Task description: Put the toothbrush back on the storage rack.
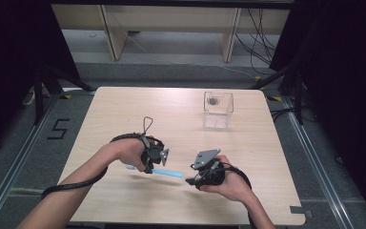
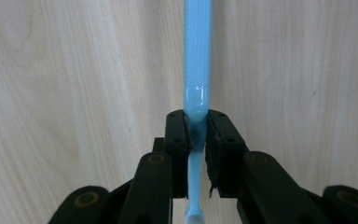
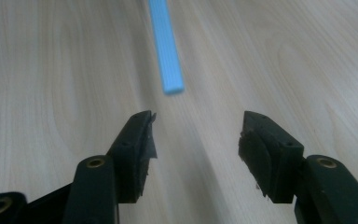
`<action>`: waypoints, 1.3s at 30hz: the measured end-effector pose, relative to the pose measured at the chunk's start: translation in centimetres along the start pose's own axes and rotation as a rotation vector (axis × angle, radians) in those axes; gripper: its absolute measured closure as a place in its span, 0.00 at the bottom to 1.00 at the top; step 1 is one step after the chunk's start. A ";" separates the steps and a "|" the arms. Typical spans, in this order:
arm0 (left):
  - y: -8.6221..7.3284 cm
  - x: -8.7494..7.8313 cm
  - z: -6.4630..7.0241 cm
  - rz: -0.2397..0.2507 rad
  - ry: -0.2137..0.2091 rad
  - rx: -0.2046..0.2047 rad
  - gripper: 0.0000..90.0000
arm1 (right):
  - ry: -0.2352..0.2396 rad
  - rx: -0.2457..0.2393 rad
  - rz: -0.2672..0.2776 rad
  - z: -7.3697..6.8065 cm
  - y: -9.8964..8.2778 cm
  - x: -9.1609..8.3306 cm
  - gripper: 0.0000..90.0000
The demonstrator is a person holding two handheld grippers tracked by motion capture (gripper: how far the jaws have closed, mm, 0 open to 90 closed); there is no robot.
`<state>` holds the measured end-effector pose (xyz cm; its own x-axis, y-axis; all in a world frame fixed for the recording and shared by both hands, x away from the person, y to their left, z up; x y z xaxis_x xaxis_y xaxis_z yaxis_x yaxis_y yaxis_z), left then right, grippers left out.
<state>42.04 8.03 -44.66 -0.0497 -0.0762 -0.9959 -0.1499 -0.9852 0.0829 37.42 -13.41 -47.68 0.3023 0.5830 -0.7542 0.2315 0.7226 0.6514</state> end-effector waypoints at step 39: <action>2.7 -0.3 0.4 0.013 -0.011 0.061 0.87 | 0.117 -0.027 -0.038 -1.5 1.6 2.3 0.80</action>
<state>41.23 5.49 -44.08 -0.0633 -0.0866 -0.9942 -0.2092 -0.9729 0.0981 37.13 -10.35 -48.49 0.1831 0.5932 -0.7840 0.2157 0.7538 0.6207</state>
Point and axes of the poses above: each handheld gripper's, and its own axes: x roughly forward along the jaws, y roughly out of its top, z roughly to its right, the point moved 1 cm from there along x, roughly forward along the jaws, and after that the axes turned 2 degrees about -y, right-handed, at the moved point
